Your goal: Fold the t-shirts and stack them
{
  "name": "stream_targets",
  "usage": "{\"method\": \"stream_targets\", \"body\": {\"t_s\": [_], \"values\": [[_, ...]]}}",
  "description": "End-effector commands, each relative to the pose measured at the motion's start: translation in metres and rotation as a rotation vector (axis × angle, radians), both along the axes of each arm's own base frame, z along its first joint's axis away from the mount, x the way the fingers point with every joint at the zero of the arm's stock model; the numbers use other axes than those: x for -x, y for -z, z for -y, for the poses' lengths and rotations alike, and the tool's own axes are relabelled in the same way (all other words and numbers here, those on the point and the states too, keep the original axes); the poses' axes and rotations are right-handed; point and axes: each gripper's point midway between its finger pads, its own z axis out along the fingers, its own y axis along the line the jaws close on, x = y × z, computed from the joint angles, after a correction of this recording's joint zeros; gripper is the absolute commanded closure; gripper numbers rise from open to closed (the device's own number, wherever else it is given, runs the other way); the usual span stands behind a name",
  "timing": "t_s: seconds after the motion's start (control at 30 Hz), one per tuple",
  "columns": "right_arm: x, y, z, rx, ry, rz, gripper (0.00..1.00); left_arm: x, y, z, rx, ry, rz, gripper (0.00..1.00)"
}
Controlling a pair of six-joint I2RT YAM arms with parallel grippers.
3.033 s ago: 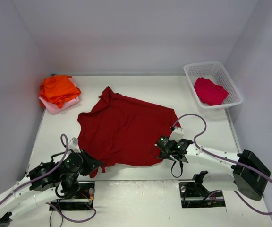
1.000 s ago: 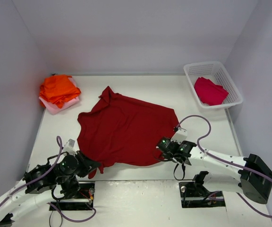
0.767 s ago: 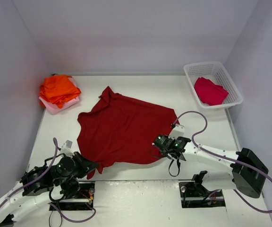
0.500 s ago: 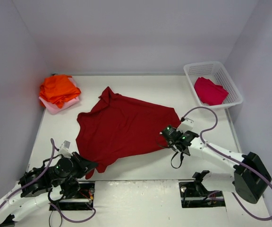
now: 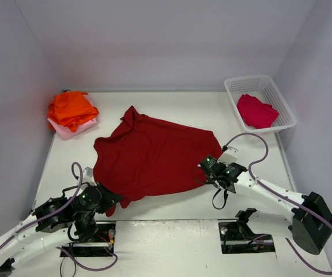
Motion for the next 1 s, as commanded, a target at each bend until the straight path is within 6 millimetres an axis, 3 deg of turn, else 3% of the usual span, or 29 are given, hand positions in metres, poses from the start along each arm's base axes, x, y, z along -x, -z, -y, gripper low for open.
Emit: {"method": "stream_targets", "body": {"t_s": [0.0, 0.27, 0.4, 0.43, 0.57, 0.8, 0.9, 0.97], "values": [[0.006, 0.000, -0.004, 0.006, 0.001, 0.009, 1.00, -0.014, -0.031, 0.008, 0.045, -0.012, 0.083, 1.00], [0.026, 0.021, -0.015, 0.022, -0.027, -0.048, 1.00, -0.017, -0.044, -0.008, 0.024, -0.049, 0.127, 1.00], [0.022, 0.015, -0.015, 0.019, -0.028, -0.023, 0.99, -0.017, -0.054, -0.014, 0.016, -0.052, 0.147, 1.00], [0.018, 0.009, -0.018, 0.009, -0.032, -0.005, 0.83, -0.016, -0.054, -0.013, 0.014, -0.047, 0.144, 1.00], [0.005, -0.014, -0.027, -0.019, -0.052, 0.062, 0.56, -0.015, -0.054, -0.012, 0.013, -0.039, 0.139, 1.00], [-0.020, -0.053, -0.037, -0.002, -0.081, 0.159, 0.35, -0.017, -0.059, -0.010, 0.001, -0.028, 0.149, 1.00], [-0.042, -0.062, -0.023, 0.084, -0.042, 0.183, 0.26, -0.018, -0.059, -0.009, 0.000, -0.027, 0.150, 1.00], [-0.056, -0.056, -0.006, 0.125, -0.003, 0.146, 0.24, -0.017, -0.060, -0.008, 0.002, -0.024, 0.147, 1.00]]}}
